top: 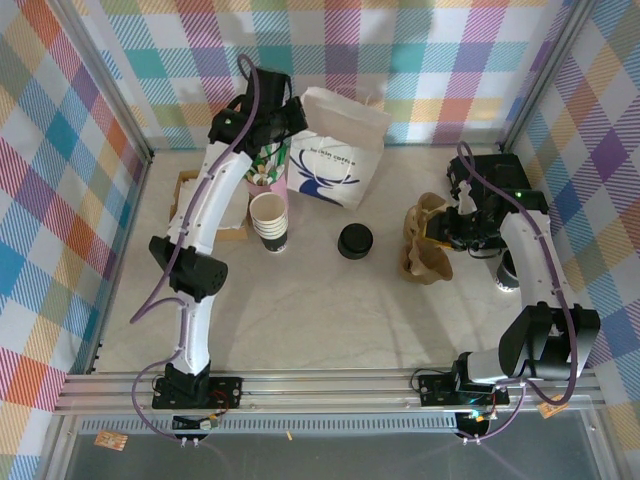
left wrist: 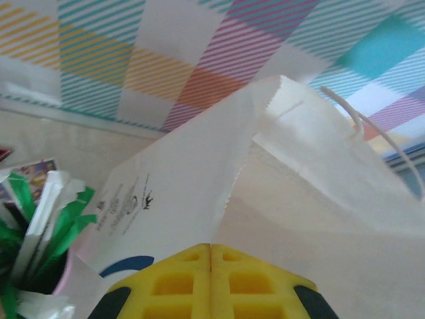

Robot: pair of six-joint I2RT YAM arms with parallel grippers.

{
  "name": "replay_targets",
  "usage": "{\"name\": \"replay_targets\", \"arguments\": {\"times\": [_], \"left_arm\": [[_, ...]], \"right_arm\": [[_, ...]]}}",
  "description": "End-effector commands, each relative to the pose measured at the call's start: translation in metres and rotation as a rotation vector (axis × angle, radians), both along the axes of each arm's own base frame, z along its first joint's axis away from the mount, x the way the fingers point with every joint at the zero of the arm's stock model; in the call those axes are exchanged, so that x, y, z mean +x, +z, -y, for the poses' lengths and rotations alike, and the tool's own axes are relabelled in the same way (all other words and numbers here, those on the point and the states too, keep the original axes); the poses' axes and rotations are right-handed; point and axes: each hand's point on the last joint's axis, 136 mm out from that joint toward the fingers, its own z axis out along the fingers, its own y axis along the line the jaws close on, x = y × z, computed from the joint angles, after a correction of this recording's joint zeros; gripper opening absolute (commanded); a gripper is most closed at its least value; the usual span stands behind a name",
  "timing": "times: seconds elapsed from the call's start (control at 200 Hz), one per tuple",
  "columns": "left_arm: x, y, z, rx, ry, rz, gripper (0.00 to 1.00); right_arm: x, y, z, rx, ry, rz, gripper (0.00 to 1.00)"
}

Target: Pack the takeout coffee

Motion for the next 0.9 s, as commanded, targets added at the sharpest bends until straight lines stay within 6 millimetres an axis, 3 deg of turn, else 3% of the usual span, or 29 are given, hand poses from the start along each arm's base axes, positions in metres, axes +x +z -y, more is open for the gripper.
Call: {"name": "replay_targets", "arguments": {"times": [0.0, 0.21, 0.41, 0.53, 0.66, 0.895], "left_arm": [[-0.015, 0.061, 0.003, -0.138, 0.002, 0.141, 0.00], [-0.023, 0.092, 0.004, -0.264, 0.018, 0.188, 0.00], [-0.049, 0.144, 0.004, -0.426, 0.000, 0.263, 0.00], [-0.072, 0.171, -0.002, -0.505, -0.003, 0.284, 0.00], [-0.099, 0.186, -0.013, -0.559, 0.015, 0.269, 0.00], [-0.164, 0.198, -0.029, -0.665, 0.032, 0.178, 0.00]], "right_arm": [[-0.011, 0.012, -0.006, 0.018, 0.035, 0.039, 0.31], [-0.021, 0.017, -0.005, 0.002, 0.025, 0.050, 0.31], [-0.024, 0.025, -0.004, 0.001, 0.015, 0.063, 0.31], [-0.025, 0.032, -0.006, 0.009, 0.014, 0.077, 0.31], [-0.026, 0.036, -0.007, 0.020, 0.013, 0.080, 0.31], [-0.030, 0.044, -0.009, 0.028, 0.010, 0.083, 0.31]]}}
